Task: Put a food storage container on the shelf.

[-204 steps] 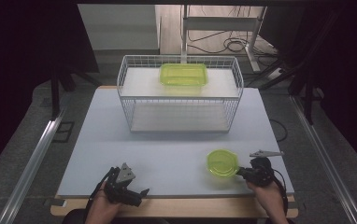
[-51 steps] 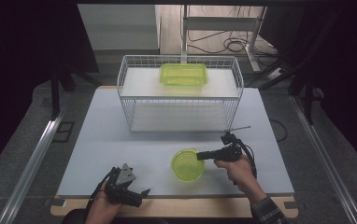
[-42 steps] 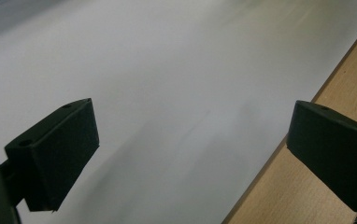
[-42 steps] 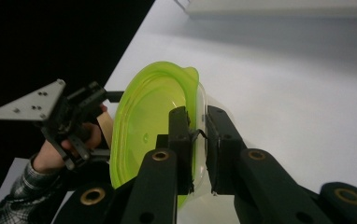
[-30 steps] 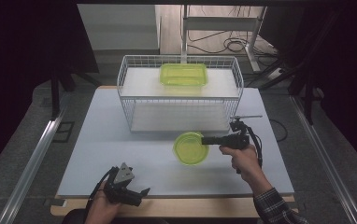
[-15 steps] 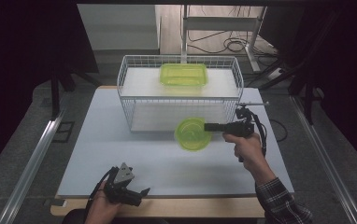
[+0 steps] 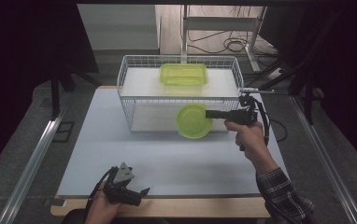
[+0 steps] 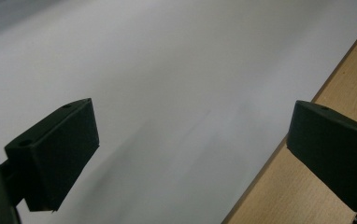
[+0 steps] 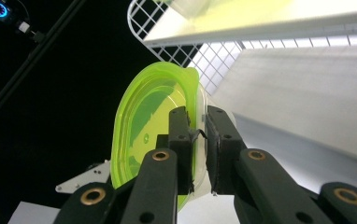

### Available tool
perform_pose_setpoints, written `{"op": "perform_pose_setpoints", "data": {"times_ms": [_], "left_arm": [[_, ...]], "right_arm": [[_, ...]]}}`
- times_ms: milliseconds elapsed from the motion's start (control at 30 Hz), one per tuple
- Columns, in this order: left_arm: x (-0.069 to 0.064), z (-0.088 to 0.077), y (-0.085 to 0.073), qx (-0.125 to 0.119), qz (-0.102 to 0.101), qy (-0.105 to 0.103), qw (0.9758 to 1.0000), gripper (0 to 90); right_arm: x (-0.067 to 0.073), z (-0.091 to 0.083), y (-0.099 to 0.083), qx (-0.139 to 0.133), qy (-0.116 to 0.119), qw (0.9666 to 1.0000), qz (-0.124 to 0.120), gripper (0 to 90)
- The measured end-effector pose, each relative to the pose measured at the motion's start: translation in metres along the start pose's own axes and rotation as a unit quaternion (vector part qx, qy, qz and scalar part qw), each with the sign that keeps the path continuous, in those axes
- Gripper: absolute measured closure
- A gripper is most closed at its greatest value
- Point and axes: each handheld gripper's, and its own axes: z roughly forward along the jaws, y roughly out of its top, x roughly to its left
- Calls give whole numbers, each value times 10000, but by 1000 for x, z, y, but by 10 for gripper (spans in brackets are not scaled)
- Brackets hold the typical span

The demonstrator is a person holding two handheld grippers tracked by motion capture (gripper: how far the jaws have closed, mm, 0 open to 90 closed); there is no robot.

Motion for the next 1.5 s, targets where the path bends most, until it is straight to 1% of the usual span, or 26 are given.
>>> {"op": "perform_pose_setpoints", "data": {"times_ms": [667,833,867,933,1167,1500], "left_arm": [[0,0,0,2,-10,-11,10000,24],[0,0,0,15,-8,5,10000,24],[0,0,0,18,-9,8,10000,24],[0,0,0,20,-15,3,10000,24],[0,0,0,14,-33,-6,10000,24],[1,0,0,10,-39,-23,10000,24]], "right_arm": [[21,-4,42,-376,-35,9992,-127,813],[28,-4,57,-507,-104,9985,-180,813],[30,-3,62,-552,-135,9982,-200,813],[30,-3,63,-566,-144,9981,-198,813],[33,2,80,-717,-264,9969,-181,813],[37,16,105,-856,-424,9953,-127,814]]}}
